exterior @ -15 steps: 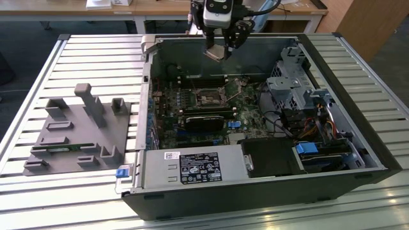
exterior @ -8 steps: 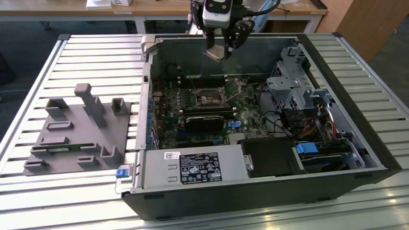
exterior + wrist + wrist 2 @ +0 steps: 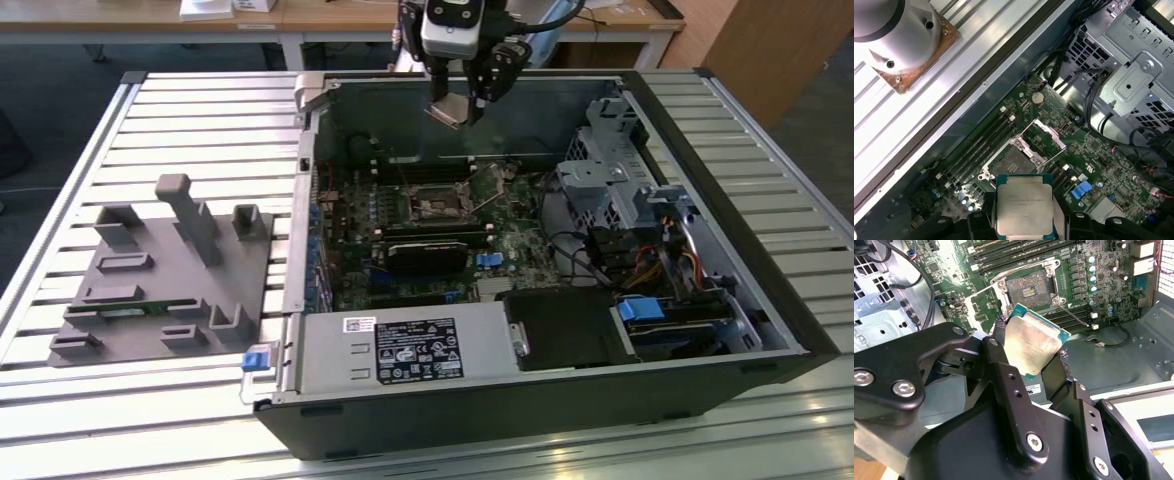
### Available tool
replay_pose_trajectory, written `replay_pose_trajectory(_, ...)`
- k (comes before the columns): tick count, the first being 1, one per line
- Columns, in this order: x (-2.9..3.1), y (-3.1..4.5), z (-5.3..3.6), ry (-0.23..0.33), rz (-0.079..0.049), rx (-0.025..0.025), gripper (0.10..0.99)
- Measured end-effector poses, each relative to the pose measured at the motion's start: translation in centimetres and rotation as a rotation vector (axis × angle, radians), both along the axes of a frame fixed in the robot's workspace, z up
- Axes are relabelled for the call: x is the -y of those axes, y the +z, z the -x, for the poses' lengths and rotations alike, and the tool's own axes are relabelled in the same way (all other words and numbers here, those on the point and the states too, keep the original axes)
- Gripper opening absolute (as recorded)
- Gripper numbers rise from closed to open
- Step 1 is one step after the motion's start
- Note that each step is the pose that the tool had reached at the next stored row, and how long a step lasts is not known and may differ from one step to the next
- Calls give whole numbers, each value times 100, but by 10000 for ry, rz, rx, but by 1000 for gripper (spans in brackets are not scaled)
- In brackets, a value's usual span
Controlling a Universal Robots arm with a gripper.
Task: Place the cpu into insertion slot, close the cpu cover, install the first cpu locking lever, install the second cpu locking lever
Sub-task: 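Place the cpu into insertion slot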
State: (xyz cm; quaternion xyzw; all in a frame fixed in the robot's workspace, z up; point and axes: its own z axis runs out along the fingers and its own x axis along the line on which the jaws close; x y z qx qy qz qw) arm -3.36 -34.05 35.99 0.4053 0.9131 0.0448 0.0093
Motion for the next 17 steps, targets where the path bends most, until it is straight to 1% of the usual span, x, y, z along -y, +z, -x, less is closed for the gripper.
replay_pose_trajectory(17,0,0,0,-302,0,0,537)
